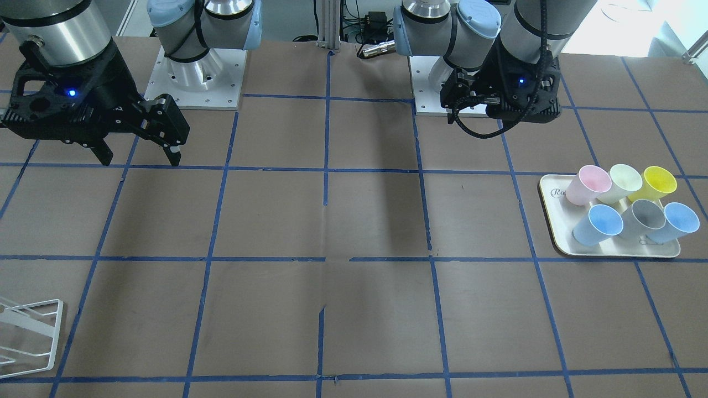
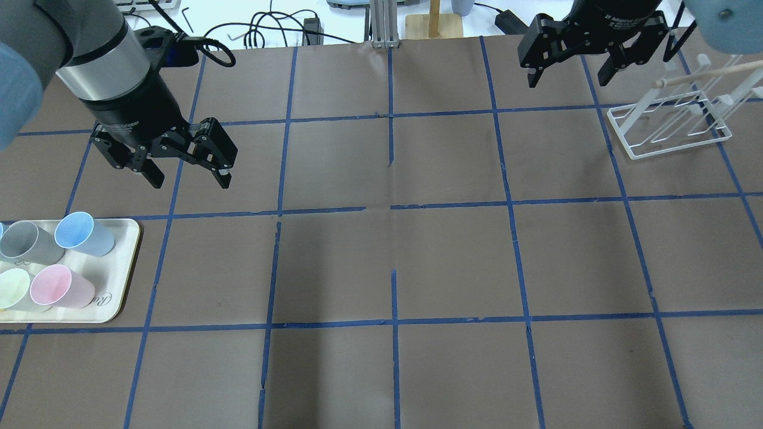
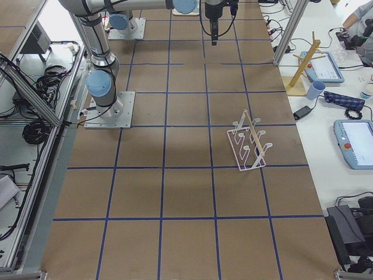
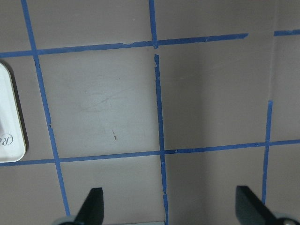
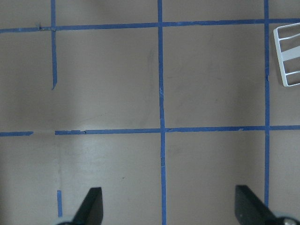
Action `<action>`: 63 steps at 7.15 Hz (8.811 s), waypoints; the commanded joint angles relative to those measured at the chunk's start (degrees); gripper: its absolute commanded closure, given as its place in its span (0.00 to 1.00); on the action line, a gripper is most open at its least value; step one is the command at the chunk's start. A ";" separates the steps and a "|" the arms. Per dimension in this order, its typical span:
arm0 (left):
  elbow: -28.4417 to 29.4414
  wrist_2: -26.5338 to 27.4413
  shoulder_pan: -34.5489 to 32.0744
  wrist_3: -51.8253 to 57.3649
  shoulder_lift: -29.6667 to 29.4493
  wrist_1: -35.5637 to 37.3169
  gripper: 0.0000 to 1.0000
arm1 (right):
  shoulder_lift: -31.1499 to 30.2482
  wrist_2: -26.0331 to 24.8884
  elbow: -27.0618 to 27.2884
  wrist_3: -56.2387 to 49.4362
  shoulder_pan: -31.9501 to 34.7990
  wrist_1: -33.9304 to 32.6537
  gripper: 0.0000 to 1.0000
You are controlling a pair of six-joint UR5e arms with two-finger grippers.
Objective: Transfer IKEA cup to right arm and place on rack
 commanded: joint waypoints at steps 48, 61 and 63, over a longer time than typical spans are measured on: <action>2.49 -19.47 7.49 20.52 -12.31 9.94 1.00 | 0.07 0.93 0.00 -6.27 -2.30 0.31 0.00; -30.56 -90.96 -0.97 7.39 5.87 19.95 1.00 | -7.66 46.48 -0.18 -64.63 -16.82 17.36 0.00; -30.75 -92.01 -0.97 6.94 7.73 20.05 1.00 | -8.45 54.24 -0.09 -80.12 -16.73 26.43 0.00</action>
